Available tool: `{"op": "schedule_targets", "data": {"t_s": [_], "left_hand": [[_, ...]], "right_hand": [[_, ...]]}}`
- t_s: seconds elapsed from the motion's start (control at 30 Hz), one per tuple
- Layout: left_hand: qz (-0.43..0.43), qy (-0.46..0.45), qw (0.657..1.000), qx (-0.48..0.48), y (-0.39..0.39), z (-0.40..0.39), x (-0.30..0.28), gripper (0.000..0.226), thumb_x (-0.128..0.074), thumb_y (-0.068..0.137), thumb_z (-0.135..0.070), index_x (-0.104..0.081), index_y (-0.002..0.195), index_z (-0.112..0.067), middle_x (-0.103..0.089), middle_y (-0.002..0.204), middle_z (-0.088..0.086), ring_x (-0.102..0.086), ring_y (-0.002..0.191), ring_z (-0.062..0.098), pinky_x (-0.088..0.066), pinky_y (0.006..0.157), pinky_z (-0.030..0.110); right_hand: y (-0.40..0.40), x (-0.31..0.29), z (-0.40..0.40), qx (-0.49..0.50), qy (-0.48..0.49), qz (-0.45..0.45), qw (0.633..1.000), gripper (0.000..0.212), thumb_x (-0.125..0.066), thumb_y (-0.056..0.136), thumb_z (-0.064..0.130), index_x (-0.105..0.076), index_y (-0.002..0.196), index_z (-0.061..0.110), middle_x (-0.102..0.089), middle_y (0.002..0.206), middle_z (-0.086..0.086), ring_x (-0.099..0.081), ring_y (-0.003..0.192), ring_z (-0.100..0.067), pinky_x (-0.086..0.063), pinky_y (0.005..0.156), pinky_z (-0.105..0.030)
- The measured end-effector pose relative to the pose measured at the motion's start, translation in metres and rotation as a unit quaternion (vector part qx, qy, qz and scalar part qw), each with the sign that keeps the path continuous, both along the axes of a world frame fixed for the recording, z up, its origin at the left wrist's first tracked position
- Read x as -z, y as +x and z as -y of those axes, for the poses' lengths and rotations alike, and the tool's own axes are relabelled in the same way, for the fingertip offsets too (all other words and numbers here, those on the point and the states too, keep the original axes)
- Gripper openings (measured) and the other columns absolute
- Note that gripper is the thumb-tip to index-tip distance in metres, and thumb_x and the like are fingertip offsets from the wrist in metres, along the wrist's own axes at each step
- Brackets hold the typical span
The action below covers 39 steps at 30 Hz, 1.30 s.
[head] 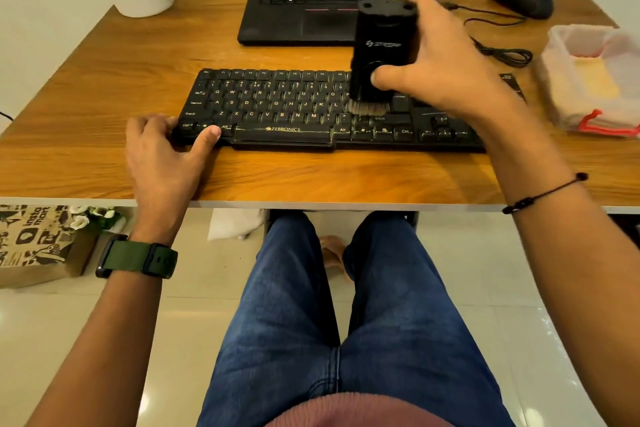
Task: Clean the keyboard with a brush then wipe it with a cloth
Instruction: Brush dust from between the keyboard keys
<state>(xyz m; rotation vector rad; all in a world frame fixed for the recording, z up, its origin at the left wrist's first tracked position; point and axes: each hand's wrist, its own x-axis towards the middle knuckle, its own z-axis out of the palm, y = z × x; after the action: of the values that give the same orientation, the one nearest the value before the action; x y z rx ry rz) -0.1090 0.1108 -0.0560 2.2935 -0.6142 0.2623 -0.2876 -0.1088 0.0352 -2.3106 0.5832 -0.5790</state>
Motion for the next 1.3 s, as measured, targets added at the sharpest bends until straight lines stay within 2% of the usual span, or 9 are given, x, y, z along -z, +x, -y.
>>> {"op": "schedule_targets", "data": {"t_s": [0.17,0.27,0.37,0.53,0.7,0.8,0.9,1.13,1.3], "left_hand": [[0.001,0.002,1.0,0.0,-0.002,0.0,-0.001,0.058,-0.063,0.081,-0.046,-0.055,0.119,-0.003,-0.048,0.125,0.015,-0.046,0.115,0.026,-0.033,0.087,0.024],[0.0,0.004,1.0,-0.002,-0.002,0.001,-0.002,0.059,-0.063,0.081,-0.046,-0.055,0.12,-0.002,-0.048,0.125,0.015,-0.046,0.115,0.026,-0.032,0.086,0.023],[0.001,0.004,1.0,-0.002,-0.002,0.001,-0.002,0.059,-0.063,0.082,-0.046,-0.055,0.12,-0.002,-0.048,0.126,0.016,-0.046,0.115,0.026,-0.032,0.086,0.023],[-0.007,0.002,1.0,0.002,-0.006,0.0,-0.004,0.058,-0.063,0.082,-0.043,-0.054,0.122,-0.002,-0.046,0.128,0.017,-0.044,0.117,0.027,-0.033,0.088,0.024],[-0.012,-0.001,1.0,0.0,-0.007,0.0,-0.006,0.058,-0.063,0.082,-0.044,-0.053,0.122,-0.002,-0.047,0.127,0.016,-0.044,0.117,0.027,-0.034,0.089,0.025],[0.0,0.0,1.0,0.003,-0.005,-0.001,-0.004,0.057,-0.064,0.082,-0.043,-0.055,0.119,-0.001,-0.049,0.123,0.018,-0.046,0.114,0.028,-0.035,0.088,0.026],[0.004,-0.001,1.0,0.004,-0.004,0.0,-0.003,0.057,-0.064,0.082,-0.043,-0.056,0.118,0.0,-0.049,0.122,0.018,-0.047,0.113,0.029,-0.036,0.088,0.027],[0.0,-0.006,1.0,0.005,-0.008,0.0,-0.005,0.056,-0.064,0.083,-0.041,-0.055,0.119,0.0,-0.047,0.125,0.018,-0.045,0.115,0.028,-0.032,0.086,0.022],[-0.008,-0.002,1.0,0.007,-0.008,0.001,-0.006,0.057,-0.063,0.083,-0.042,-0.053,0.122,-0.002,-0.046,0.127,0.016,-0.045,0.117,0.027,-0.033,0.088,0.024]], "right_hand": [[0.002,0.011,-0.001,-0.016,-0.011,-0.022,1.0,0.053,-0.069,0.074,0.01,-0.04,0.119,0.014,-0.052,0.098,0.008,-0.053,0.092,-0.009,-0.044,0.062,-0.01],[-0.018,0.012,0.011,0.009,0.011,-0.023,1.0,0.058,-0.07,0.074,0.007,-0.039,0.123,0.015,-0.051,0.104,0.009,-0.051,0.099,-0.009,-0.046,0.069,-0.012],[-0.038,0.009,0.023,0.03,0.013,-0.03,0.999,0.062,-0.07,0.073,0.006,-0.039,0.126,0.015,-0.052,0.113,0.003,-0.051,0.107,-0.013,-0.049,0.081,-0.024],[-0.038,-0.001,0.024,0.044,-0.007,0.0,0.999,0.061,-0.071,0.072,0.007,-0.04,0.125,0.013,-0.053,0.114,0.002,-0.053,0.109,-0.015,-0.05,0.085,-0.028],[-0.008,-0.001,0.007,-0.006,-0.014,0.004,1.0,0.055,-0.07,0.073,0.01,-0.041,0.12,0.01,-0.052,0.105,0.005,-0.054,0.094,-0.006,-0.047,0.066,-0.008],[-0.007,0.005,0.005,-0.013,-0.014,-0.018,1.0,0.055,-0.069,0.074,0.01,-0.041,0.121,0.01,-0.051,0.099,0.007,-0.051,0.092,-0.009,-0.046,0.066,-0.011],[-0.023,0.011,0.013,0.004,-0.009,-0.034,0.999,0.058,-0.07,0.074,0.009,-0.04,0.124,0.013,-0.054,0.109,0.001,-0.053,0.101,-0.014,-0.049,0.076,-0.023],[-0.045,-0.001,0.027,0.052,0.002,-0.015,0.999,0.062,-0.07,0.074,0.006,-0.039,0.127,0.013,-0.052,0.112,0.006,-0.051,0.106,-0.01,-0.046,0.081,-0.018],[-0.021,0.002,0.011,0.013,0.001,-0.001,1.0,0.056,-0.071,0.072,0.009,-0.041,0.12,0.015,-0.052,0.107,0.005,-0.053,0.1,-0.009,-0.048,0.068,-0.01]]}}
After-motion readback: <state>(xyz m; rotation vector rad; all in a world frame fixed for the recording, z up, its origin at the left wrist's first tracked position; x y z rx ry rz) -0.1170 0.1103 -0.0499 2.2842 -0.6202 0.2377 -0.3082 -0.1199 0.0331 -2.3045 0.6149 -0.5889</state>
